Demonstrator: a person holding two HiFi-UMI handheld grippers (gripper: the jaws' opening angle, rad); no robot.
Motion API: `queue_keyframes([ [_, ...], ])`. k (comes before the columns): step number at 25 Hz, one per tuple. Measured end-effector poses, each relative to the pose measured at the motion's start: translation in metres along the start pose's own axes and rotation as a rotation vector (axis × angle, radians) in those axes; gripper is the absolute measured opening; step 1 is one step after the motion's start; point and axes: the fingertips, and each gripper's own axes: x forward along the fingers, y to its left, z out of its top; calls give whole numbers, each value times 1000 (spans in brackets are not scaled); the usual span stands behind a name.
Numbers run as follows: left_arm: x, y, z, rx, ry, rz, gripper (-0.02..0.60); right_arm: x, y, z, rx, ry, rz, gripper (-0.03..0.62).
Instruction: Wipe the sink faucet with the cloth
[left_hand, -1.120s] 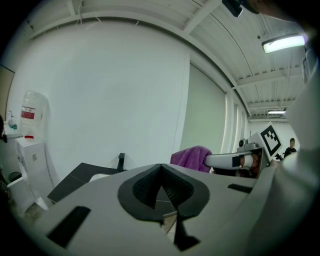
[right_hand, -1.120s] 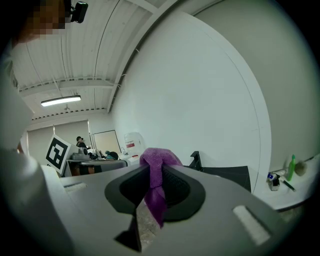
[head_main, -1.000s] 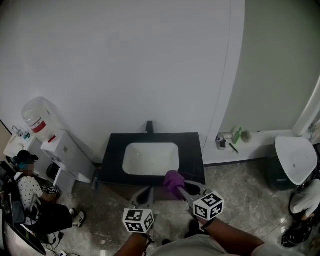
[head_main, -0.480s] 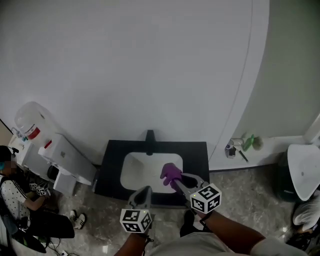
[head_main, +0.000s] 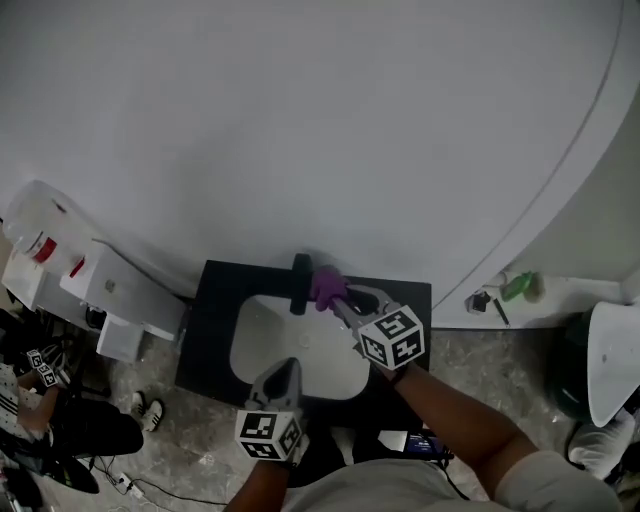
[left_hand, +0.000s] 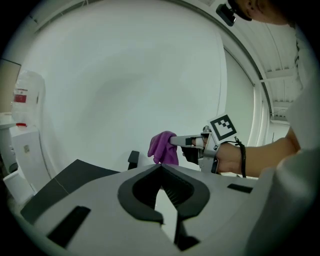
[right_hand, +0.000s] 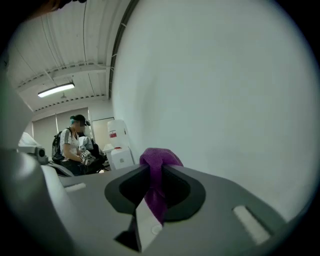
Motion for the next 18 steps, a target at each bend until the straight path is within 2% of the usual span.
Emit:
queue_keyframes([
  [8,65,56,-15,10,65,-28,5,134,-68,-55,67,80,-73,63],
  [13,87,66,-34,13,93,-44,5,170,-98,-94,136,73,-113,61],
  [16,90,71,-43,9,117,-53,5,184,-109,-133,184,147,-120,60],
  [18,90,73,-47,6,128,-59,5,193,-114,-165,190,250,-108,60],
])
